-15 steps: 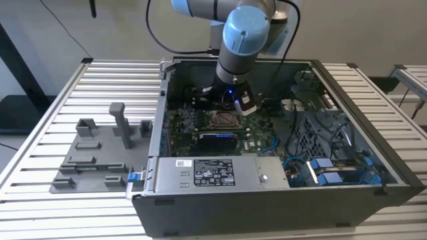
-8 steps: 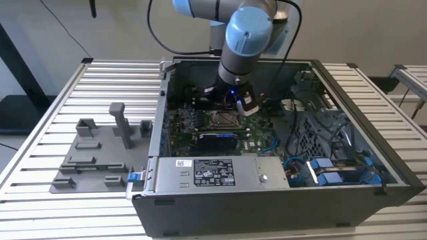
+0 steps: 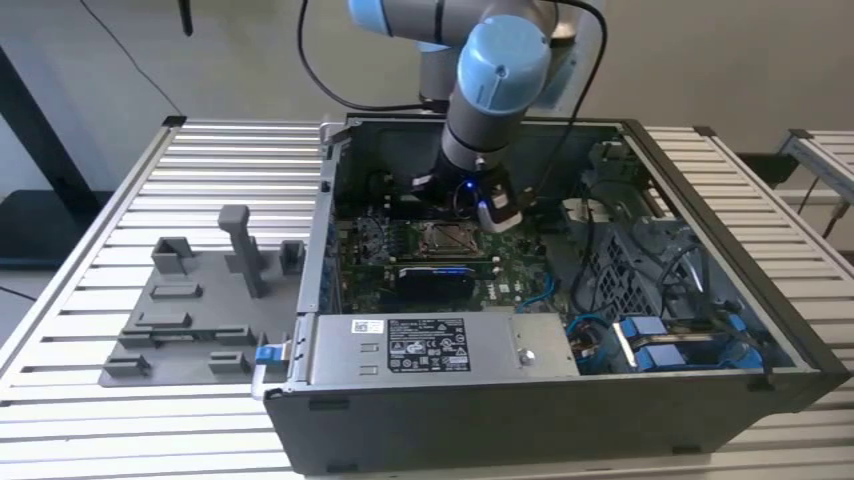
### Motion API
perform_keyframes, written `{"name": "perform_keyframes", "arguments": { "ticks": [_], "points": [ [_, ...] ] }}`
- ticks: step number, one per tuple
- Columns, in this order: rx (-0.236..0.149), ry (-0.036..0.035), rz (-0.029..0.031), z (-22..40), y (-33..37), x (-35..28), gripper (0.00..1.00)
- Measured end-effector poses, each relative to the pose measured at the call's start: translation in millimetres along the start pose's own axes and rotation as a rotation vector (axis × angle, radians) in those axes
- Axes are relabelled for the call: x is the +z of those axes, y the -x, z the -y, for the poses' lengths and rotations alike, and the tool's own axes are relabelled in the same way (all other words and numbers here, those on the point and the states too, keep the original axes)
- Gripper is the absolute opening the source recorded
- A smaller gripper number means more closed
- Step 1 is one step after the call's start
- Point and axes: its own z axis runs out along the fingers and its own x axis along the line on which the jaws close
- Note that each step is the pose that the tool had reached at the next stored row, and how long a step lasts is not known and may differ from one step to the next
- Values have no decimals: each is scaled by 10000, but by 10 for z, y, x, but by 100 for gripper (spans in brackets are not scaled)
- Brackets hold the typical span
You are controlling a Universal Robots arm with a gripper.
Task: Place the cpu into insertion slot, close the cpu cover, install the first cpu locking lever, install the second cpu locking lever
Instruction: 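Install the first cpu locking lever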
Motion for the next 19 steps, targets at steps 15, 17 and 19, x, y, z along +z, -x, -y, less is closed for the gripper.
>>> {"name": "perform_keyframes", "arguments": {
  "ticks": [15,17,19],
  "points": [
    [-64,3,-27,6,101,21,11],
    [-66,0,-29,8,113,24,11],
    [-70,1,-31,9,124,27,11]
  ]
}}
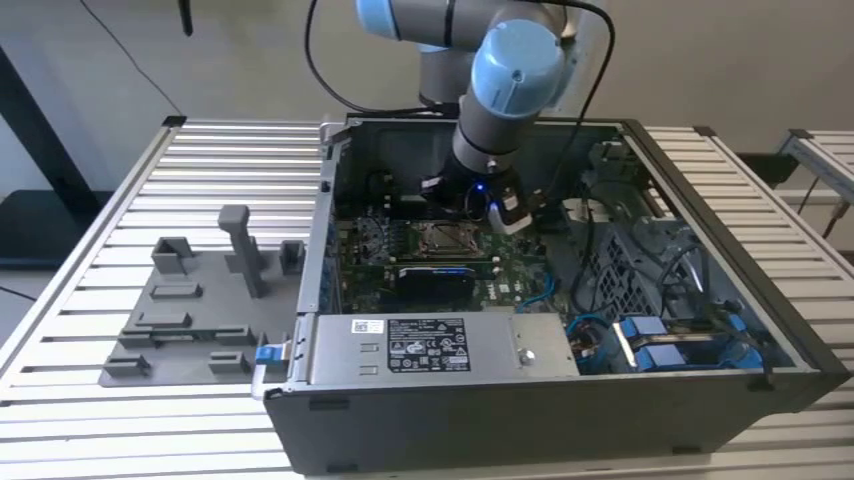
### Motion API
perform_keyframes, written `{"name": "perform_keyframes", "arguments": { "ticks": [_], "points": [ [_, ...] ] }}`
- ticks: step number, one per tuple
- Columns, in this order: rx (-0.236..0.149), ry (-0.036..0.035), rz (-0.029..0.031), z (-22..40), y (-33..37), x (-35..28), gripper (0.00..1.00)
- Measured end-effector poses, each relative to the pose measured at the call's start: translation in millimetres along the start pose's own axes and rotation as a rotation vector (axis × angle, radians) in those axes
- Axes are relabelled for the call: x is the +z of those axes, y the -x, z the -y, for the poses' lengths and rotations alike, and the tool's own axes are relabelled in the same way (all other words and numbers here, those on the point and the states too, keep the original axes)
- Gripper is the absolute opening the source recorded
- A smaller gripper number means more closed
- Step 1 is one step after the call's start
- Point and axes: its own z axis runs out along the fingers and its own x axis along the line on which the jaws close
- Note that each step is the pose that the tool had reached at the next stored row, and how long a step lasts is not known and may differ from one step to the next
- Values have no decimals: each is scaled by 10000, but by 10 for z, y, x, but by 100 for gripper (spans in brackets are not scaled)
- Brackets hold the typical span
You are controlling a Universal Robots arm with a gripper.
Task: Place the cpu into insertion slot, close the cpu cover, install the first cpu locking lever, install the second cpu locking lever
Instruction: 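Install the first cpu locking lever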
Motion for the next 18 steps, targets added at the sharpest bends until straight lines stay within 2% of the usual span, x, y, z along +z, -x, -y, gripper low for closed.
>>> {"name": "perform_keyframes", "arguments": {
  "ticks": [5,8,10,13,18],
  "points": [
    [-8,13,-2,3,27,9,11],
    [-13,53,-4,4,36,12,11],
    [-16,109,-6,5,38,17,11],
    [-24,242,-9,9,40,33,11],
    [-19,242,-17,21,40,44,11]
  ]
}}
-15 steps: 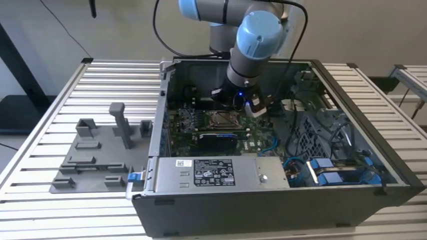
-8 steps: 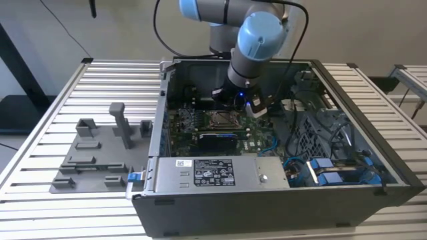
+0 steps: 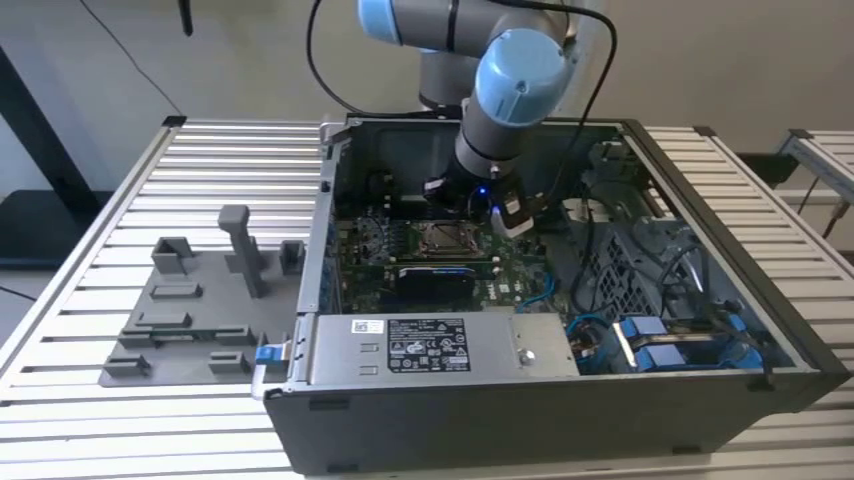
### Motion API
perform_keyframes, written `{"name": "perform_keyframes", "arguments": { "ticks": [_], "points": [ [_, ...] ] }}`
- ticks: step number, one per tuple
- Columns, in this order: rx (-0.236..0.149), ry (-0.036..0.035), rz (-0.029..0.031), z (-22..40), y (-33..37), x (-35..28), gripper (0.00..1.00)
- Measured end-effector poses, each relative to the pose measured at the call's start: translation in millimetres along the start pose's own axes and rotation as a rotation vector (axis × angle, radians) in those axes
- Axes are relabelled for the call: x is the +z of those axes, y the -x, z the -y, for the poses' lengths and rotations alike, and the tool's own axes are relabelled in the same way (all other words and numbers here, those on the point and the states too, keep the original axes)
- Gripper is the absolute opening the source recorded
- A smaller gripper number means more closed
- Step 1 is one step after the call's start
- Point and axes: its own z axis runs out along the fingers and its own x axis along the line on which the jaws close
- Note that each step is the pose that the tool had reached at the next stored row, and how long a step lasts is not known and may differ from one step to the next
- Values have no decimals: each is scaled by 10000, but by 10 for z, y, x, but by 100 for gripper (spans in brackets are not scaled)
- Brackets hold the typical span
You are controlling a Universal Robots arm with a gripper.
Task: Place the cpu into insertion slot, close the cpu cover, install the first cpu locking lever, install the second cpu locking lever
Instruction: 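Install the first cpu locking lever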
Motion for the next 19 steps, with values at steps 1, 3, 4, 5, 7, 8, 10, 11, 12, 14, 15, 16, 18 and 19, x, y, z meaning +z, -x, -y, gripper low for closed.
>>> {"name": "perform_keyframes", "arguments": {
  "ticks": [1,3,4,5,7,8,10,11,12,14,15,16,18,19],
  "points": [
    [3,1,-8,-2,0,-5,11],
    [9,1,-20,-13,-2,-32,11],
    [10,1,-21,-21,-4,-50,11],
    [10,3,-20,-30,-8,-69,11],
    [10,2,-21,-49,-20,-114,11],
    [10,2,-21,-59,-30,-136,11],
    [11,3,-21,-77,-53,-179,11],
    [11,4,-20,-87,-64,-202,11],
    [12,9,-19,-98,-78,-226,11],
    [13,41,-20,-117,-110,-270,11],
    [12,57,-21,-126,-127,-290,11],
    [11,73,-21,-135,-144,-309,11],
    [11,98,-22,-149,-180,-344,11],
    [10,109,-23,-156,-196,-359,11]
  ]
}}
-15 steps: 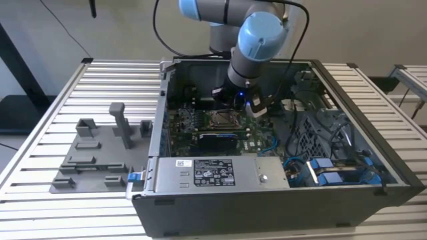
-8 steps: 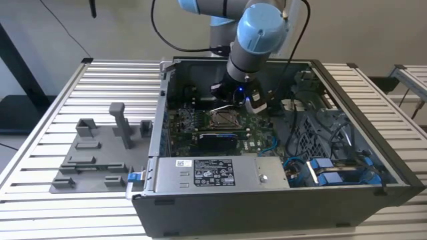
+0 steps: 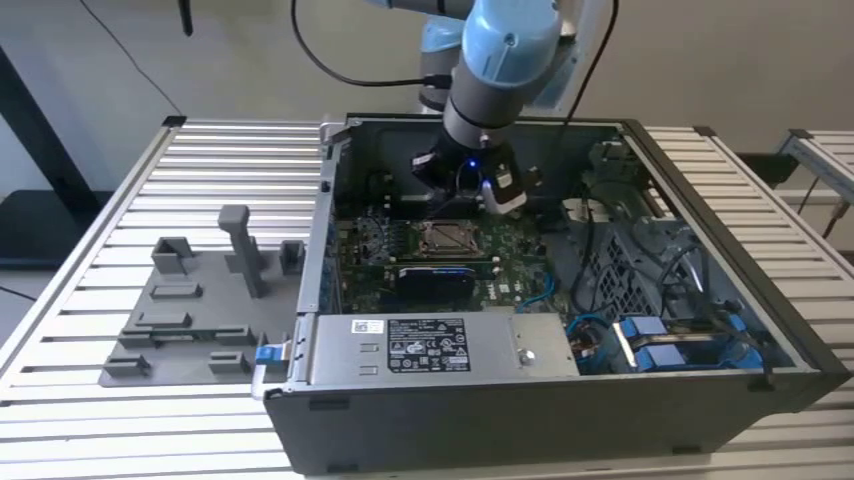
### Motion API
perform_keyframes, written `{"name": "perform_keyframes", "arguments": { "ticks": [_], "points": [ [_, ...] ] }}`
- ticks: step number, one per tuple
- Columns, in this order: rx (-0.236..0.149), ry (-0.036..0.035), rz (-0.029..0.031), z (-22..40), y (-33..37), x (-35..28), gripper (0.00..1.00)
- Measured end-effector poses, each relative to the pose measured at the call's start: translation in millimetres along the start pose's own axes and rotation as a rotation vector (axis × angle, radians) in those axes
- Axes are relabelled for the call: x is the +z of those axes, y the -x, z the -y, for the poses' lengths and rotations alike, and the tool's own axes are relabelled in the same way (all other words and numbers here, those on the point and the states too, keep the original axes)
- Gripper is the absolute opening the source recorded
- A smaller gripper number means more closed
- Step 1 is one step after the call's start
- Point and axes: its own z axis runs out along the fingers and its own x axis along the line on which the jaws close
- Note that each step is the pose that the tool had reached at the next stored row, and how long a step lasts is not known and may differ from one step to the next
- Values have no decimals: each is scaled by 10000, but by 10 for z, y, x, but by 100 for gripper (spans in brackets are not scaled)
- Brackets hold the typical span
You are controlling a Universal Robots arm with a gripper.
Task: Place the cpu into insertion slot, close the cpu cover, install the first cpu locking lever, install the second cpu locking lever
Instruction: 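Install the first cpu locking lever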
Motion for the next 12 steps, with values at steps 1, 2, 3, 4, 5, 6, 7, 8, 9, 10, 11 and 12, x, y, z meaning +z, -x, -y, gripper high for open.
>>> {"name": "perform_keyframes", "arguments": {
  "ticks": [1,2,3,4,5,6,7,8,9,10,11,12],
  "points": [
    [0,9,0,-5,-16,-12,11],
    [-1,15,0,-8,-34,-19,11],
    [-1,20,2,-9,-52,-23,11],
    [-3,23,4,-10,-68,-24,11],
    [-5,25,10,-10,-86,-26,11],
    [-6,24,12,-12,-97,-30,11],
    [-5,21,11,-16,-104,-40,11],
    [-7,23,11,-22,-107,-54,11],
    [-6,26,12,-22,-118,-57,11],
    [-16,28,33,-21,-151,-55,11],
    [-34,26,73,-19,-197,-53,11],
    [-56,28,117,-16,-240,-46,11]
  ]
}}
